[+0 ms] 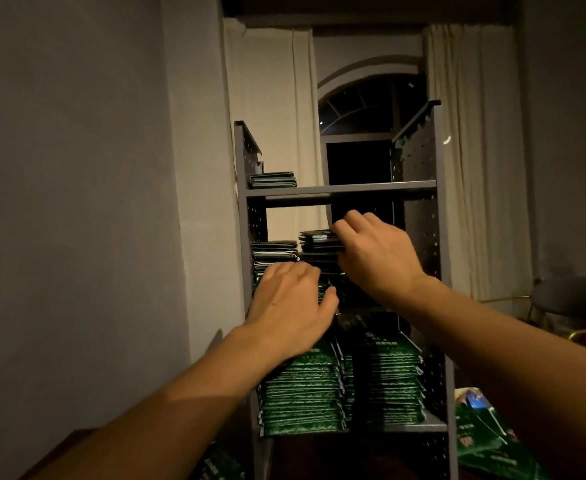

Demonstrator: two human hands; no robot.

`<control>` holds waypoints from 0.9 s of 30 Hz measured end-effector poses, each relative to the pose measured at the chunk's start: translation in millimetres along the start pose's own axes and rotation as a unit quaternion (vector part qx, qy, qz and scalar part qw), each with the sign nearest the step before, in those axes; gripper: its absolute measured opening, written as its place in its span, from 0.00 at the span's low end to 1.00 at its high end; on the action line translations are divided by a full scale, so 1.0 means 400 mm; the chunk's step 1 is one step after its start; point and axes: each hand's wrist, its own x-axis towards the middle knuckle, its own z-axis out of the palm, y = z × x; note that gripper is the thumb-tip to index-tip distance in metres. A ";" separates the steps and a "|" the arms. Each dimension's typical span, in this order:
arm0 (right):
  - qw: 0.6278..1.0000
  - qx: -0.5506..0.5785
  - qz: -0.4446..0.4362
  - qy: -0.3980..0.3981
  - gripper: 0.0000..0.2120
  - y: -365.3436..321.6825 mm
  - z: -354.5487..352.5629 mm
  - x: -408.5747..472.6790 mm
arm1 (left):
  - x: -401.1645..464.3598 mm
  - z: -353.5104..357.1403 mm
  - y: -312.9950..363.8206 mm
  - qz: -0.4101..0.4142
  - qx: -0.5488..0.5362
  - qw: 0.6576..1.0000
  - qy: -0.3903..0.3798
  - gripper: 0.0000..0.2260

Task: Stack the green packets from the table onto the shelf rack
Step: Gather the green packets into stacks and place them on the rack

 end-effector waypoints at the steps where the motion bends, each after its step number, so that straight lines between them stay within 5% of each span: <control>1: 1.000 0.003 -0.002 -0.012 0.15 -0.002 0.008 0.008 | 0.004 0.002 -0.002 -0.006 0.002 1.000 0.003 0.22; 8: 0.995 0.038 0.016 -0.091 0.21 -0.020 0.073 0.057 | 0.006 0.040 -0.032 -0.016 0.015 1.000 -0.004 0.24; 19: 0.981 0.125 0.029 -0.144 0.13 -0.002 0.079 0.073 | 0.006 0.057 -0.029 -0.014 0.039 0.999 -0.001 0.26; 27: 0.983 0.142 0.056 -0.104 0.09 0.001 -0.020 0.047 | -0.015 0.009 -0.034 -0.016 -0.006 1.000 0.021 0.22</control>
